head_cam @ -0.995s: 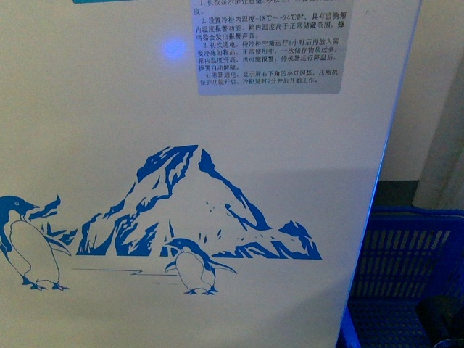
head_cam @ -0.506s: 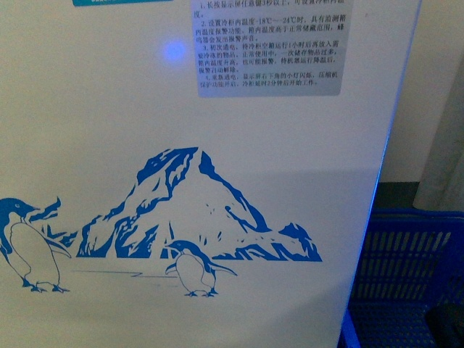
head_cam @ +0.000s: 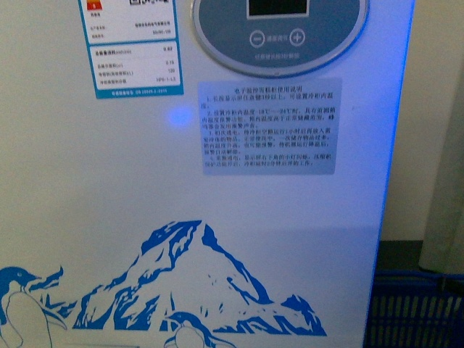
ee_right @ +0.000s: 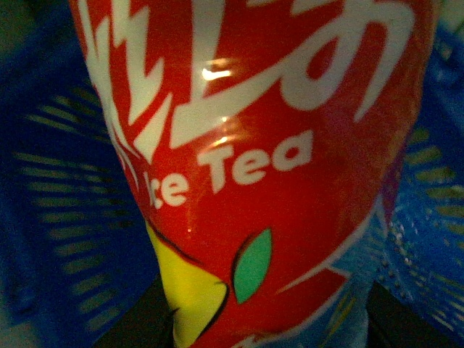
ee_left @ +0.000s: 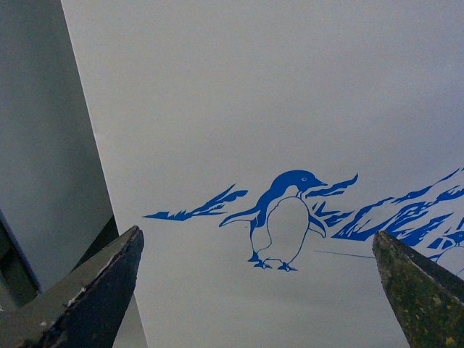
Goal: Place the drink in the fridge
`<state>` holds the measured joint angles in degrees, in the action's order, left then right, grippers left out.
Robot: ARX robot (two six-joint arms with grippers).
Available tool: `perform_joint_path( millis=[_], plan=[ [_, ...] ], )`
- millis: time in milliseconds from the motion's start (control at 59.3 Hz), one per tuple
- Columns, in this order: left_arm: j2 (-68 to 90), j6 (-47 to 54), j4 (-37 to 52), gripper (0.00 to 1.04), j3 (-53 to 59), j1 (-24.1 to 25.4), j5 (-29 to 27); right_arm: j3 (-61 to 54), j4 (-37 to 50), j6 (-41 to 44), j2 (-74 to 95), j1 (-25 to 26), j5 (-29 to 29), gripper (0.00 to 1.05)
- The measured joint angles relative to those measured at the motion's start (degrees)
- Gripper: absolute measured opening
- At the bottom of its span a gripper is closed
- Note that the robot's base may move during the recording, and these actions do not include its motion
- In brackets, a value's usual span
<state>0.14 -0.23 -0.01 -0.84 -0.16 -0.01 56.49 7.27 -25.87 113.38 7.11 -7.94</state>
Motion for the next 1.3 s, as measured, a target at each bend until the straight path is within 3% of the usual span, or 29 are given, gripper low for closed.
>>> perform_joint_path(
  millis=[169, 489, 607, 826, 910, 1012, 1079, 1298],
  plan=[
    [0.0, 0.0, 0.0, 0.97, 0.0, 0.0, 0.0, -5.4, -4.7, 2.3, -21.6, -1.9, 1.4, 0.40],
    [0.0, 0.0, 0.0, 0.97, 0.0, 0.0, 0.0, -11.6, -8.5, 7.3, -52.4, -6.9, -3.2, 0.40],
    [0.0, 0.0, 0.0, 0.97, 0.0, 0.0, 0.0, -15.4, -10.1, 10.3, -67.3, -11.0, -10.6, 0.40],
    [0.0, 0.0, 0.0, 0.97, 0.0, 0.0, 0.0, -21.4, -14.4, 11.2, -80.3, -20.4, -25.1, 0.40],
    [0.0, 0.0, 0.0, 0.97, 0.0, 0.0, 0.0, -23.4, -15.1, 11.9, -83.6, -25.9, -30.9, 0.40],
    [0.0, 0.0, 0.0, 0.97, 0.0, 0.0, 0.0, -26.2, -12.0, 15.7, -87.6, -36.4, -42.2, 0.40],
    [0.0, 0.0, 0.0, 0.97, 0.0, 0.0, 0.0, -27.0, -9.7, 17.2, -88.3, -39.0, -44.7, 0.40],
    [0.0, 0.0, 0.0, 0.97, 0.0, 0.0, 0.0, -27.1, -9.3, 18.4, -88.7, -39.6, -45.8, 0.40]
  ],
)
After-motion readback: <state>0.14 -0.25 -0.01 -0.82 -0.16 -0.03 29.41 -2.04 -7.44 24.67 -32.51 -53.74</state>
